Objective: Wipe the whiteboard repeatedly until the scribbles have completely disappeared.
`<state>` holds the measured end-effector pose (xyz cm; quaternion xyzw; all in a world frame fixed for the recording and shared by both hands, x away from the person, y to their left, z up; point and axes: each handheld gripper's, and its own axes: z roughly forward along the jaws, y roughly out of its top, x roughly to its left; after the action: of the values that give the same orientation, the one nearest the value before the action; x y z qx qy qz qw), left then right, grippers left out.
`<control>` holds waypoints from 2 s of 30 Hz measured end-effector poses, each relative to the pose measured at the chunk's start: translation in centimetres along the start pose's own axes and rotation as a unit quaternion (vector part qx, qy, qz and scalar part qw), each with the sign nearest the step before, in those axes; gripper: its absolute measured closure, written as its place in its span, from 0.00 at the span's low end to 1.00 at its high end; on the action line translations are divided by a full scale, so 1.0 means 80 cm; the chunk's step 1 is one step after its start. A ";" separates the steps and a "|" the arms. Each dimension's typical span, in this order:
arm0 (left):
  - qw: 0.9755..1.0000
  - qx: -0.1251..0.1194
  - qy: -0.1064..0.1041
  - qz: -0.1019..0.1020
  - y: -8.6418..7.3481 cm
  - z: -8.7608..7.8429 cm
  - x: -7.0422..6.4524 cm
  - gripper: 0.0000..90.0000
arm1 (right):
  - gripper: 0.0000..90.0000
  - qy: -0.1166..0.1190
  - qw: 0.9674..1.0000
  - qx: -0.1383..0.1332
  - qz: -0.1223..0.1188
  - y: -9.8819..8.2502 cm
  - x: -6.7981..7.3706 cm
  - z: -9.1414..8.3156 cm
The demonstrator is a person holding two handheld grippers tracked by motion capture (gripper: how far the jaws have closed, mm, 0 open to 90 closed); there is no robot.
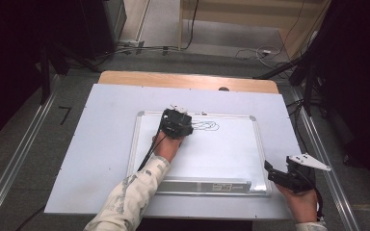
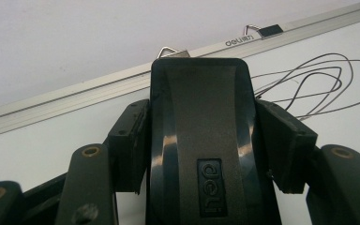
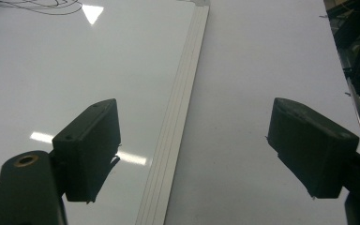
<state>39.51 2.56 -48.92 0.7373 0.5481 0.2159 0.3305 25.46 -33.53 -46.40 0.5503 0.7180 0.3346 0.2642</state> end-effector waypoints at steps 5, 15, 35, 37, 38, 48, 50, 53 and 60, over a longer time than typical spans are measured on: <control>1.000 -0.001 -0.004 0.004 0.002 0.003 -0.005 0.45 | 0.18 0.000 1.000 0.000 0.000 0.000 0.000 0.000; 1.000 0.001 -0.010 0.012 0.007 0.007 -0.015 0.45 | 0.18 0.001 1.000 0.000 -0.001 0.000 0.000 0.000; 1.000 0.001 -0.023 0.020 0.014 0.017 -0.036 0.44 | 0.18 0.002 1.000 0.000 -0.001 0.000 -0.001 0.000; 0.999 0.001 -0.024 0.023 0.015 0.018 -0.038 0.44 | 0.18 0.002 1.000 0.000 -0.001 0.000 -0.001 0.000; 0.999 0.000 -0.024 0.022 0.015 0.018 -0.039 0.44 | 0.18 0.002 1.000 0.000 -0.001 0.000 -0.001 0.000; 0.999 0.001 -0.028 0.028 0.019 0.022 -0.049 0.44 | 0.18 0.002 1.000 -0.001 -0.001 0.000 -0.001 0.001; 0.999 -0.001 -0.030 0.027 0.019 0.023 -0.051 0.44 | 0.18 0.002 1.000 -0.001 -0.001 0.000 -0.001 0.001; 0.999 0.001 -0.032 0.029 0.020 0.024 -0.053 0.44 | 0.18 0.003 1.000 0.000 -0.001 0.000 -0.001 0.001; 0.999 0.002 -0.035 0.034 0.022 0.026 -0.059 0.44 | 0.18 0.002 1.000 0.000 -0.001 0.000 -0.001 0.001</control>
<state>40.70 -2.79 -48.87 0.7632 0.5114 0.1995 0.3409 25.51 -33.61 -46.44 0.5484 0.7194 0.3356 0.2629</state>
